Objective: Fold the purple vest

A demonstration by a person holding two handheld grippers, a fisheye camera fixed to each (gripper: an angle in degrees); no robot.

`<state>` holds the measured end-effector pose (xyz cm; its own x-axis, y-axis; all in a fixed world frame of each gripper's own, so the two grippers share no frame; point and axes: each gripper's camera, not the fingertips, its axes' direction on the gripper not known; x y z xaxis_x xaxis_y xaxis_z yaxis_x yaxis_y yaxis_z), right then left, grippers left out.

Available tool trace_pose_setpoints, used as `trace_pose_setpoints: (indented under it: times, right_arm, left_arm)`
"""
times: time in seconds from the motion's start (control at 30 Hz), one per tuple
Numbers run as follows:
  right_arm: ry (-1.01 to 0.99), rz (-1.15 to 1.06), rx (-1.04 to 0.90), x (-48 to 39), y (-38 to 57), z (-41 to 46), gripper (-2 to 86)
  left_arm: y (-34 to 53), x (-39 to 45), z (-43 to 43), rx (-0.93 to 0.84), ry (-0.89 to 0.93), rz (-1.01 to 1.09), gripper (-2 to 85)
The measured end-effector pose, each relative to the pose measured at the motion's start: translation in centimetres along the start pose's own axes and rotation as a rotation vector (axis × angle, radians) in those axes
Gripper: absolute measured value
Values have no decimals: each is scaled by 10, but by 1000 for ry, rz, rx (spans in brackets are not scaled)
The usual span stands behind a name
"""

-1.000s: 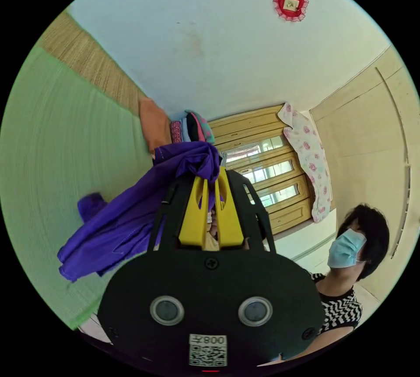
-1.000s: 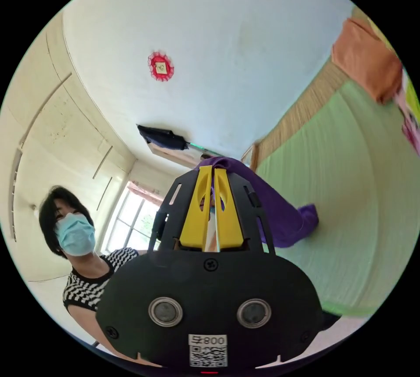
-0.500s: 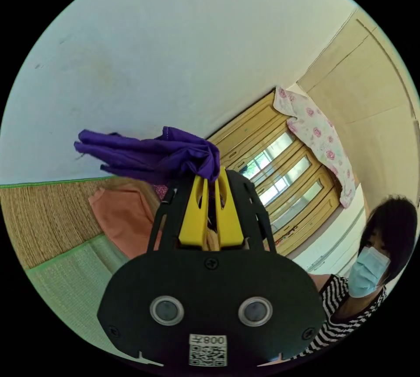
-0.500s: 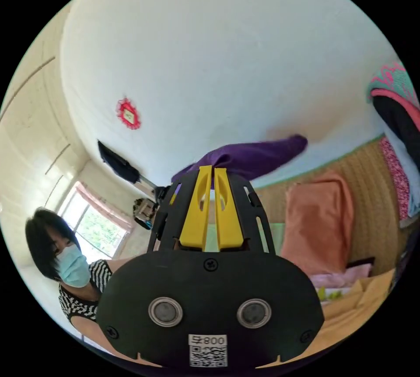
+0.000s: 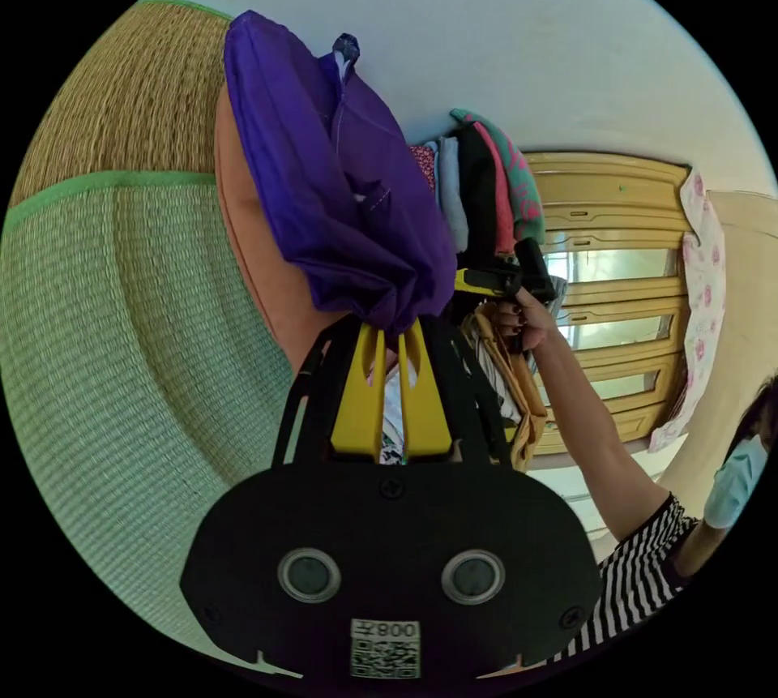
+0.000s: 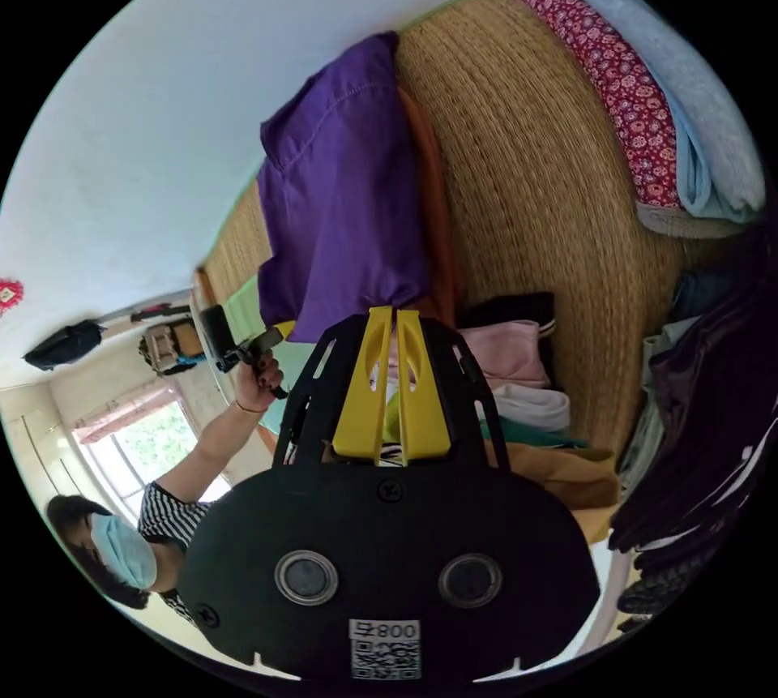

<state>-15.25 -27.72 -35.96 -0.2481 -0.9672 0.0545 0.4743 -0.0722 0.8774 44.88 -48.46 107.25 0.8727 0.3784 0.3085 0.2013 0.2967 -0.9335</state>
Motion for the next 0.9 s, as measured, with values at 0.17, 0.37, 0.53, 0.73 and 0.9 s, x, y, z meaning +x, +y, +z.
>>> trace_pose_setpoints:
  times: [0.17,0.37,0.53,0.73,0.9]
  right_arm:
    - [171,-10,-114,-27,-59,33,3]
    - [279,-105,-186,-82,-100,49,2]
    - [395,-124,-267,-123,-128,69,2]
    - [543,-100,-372,-159,-148,87,1]
    - [615,-195,-292,-229,-140,60,0]
  left_arm:
    - [-25,-12,36,-31,-35,-3,22]
    - [-38,-10,50,-9,59,-15,23]
    - [-44,-8,78,-85,-33,22,26]
    - [-41,-13,85,-110,29,-1,48]
    - [-6,9,62,-97,37,34,35]
